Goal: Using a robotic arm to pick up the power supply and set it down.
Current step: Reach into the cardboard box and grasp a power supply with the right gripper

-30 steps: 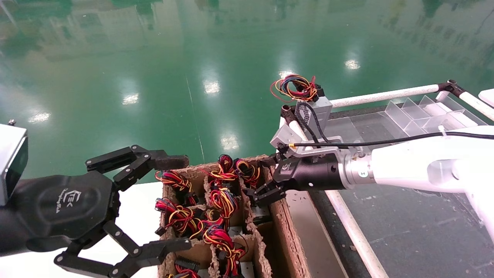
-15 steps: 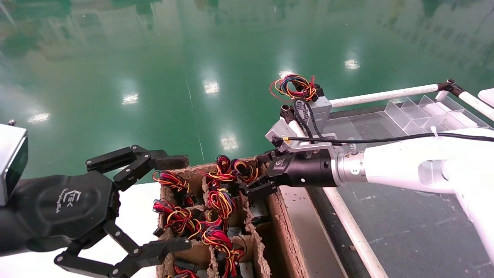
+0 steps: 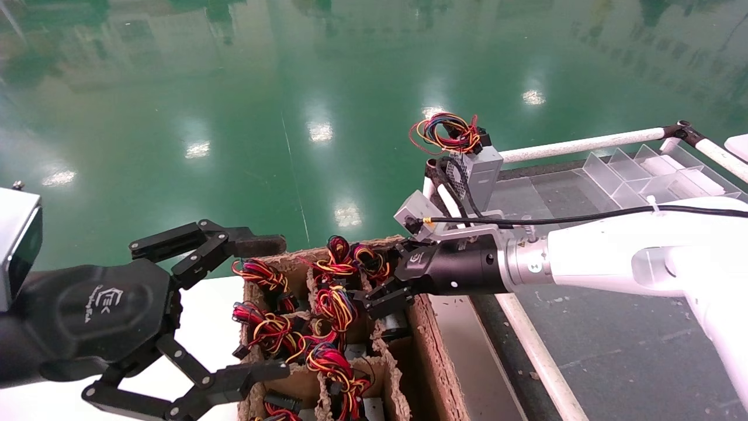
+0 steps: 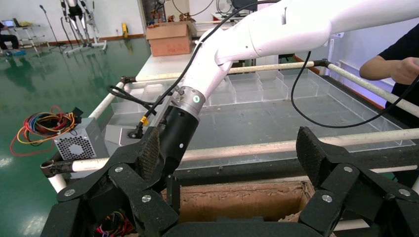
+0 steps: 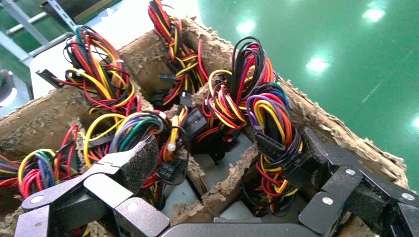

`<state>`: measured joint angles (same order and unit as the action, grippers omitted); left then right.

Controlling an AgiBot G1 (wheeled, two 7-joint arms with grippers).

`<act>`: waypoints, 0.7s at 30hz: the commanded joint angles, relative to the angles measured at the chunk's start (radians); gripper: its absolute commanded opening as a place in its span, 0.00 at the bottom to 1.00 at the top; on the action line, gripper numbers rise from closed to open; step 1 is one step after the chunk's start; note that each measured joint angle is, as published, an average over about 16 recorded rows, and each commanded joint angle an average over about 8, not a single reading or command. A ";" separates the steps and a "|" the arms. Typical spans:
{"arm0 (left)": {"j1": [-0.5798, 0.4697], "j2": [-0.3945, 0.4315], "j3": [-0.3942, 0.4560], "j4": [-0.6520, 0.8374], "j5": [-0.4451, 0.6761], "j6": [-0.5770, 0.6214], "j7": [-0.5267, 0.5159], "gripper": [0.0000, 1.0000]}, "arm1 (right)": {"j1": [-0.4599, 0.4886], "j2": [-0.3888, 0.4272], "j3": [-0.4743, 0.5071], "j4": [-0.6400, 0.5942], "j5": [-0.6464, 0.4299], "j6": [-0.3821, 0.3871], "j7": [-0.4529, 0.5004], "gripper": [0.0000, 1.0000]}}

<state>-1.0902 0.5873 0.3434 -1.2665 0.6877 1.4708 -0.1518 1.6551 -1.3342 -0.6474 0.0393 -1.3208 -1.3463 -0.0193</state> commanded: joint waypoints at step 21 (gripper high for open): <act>0.000 0.000 0.000 0.000 0.000 0.000 0.000 1.00 | -0.018 0.021 0.023 -0.023 0.036 -0.021 0.029 0.00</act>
<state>-1.0903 0.5872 0.3438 -1.2665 0.6875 1.4707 -0.1517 1.6372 -1.3131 -0.6254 0.0176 -1.2856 -1.3678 0.0080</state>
